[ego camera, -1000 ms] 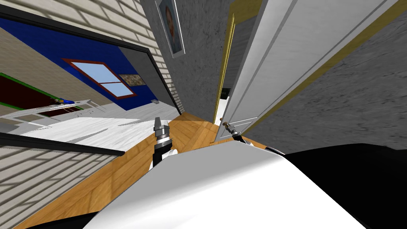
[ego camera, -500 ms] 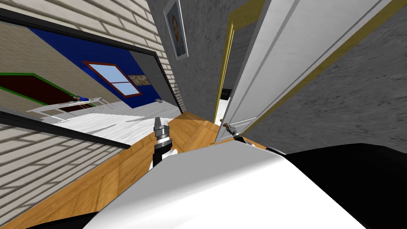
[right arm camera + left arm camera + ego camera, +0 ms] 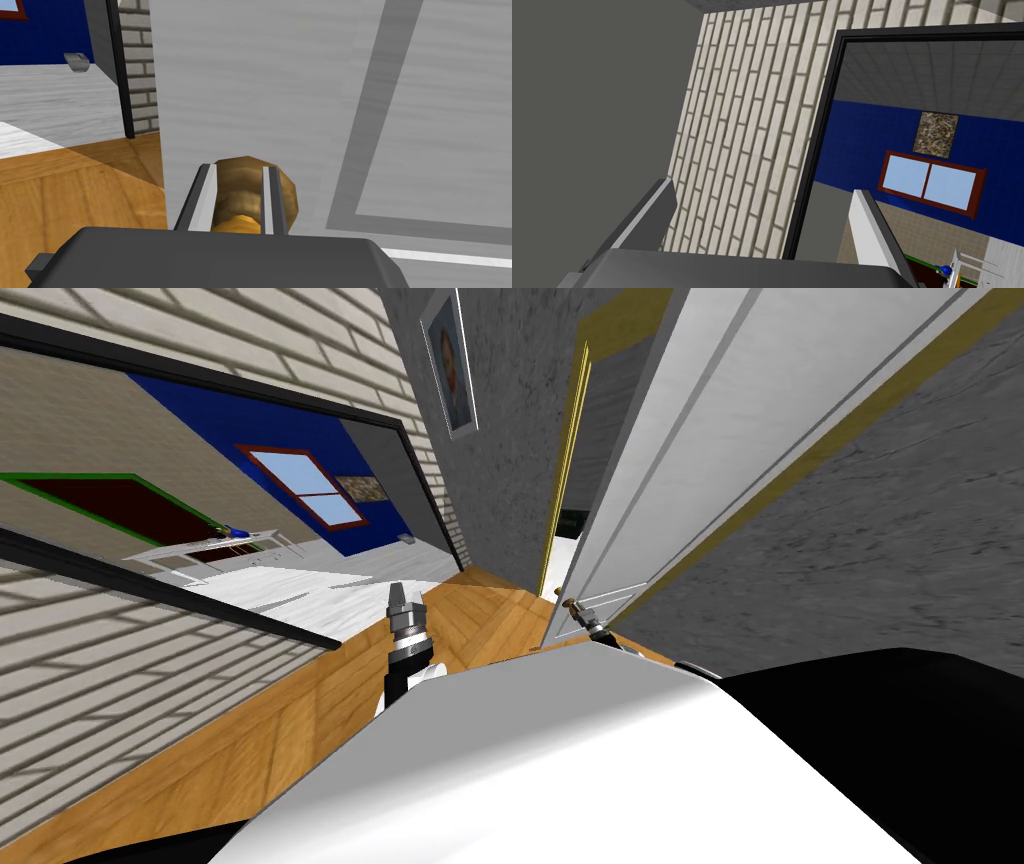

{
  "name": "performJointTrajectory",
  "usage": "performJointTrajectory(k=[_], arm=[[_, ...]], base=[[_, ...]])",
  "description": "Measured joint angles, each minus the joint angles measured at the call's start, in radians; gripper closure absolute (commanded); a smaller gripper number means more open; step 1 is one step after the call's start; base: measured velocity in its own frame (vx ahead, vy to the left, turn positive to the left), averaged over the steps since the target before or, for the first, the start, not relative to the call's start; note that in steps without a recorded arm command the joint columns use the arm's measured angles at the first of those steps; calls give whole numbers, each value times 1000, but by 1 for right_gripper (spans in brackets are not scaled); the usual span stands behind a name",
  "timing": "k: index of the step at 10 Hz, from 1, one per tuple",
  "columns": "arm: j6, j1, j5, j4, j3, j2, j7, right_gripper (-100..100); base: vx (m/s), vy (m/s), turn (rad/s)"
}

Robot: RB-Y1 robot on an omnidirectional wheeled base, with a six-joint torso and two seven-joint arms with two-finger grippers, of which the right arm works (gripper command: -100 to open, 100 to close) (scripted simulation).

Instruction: Pull the door open

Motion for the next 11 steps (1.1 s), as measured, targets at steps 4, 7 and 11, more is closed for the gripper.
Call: performJointTrajectory(k=[4,7,11], arm=[[29,8,-39,-46,-15,13,55,100],[64,19,-79,-78,-31,31,111,100],[117,56,-129,-159,-50,51,194,100]], base=[[-132,-82,228],[-173,-88,284],[-183,-81,235]])
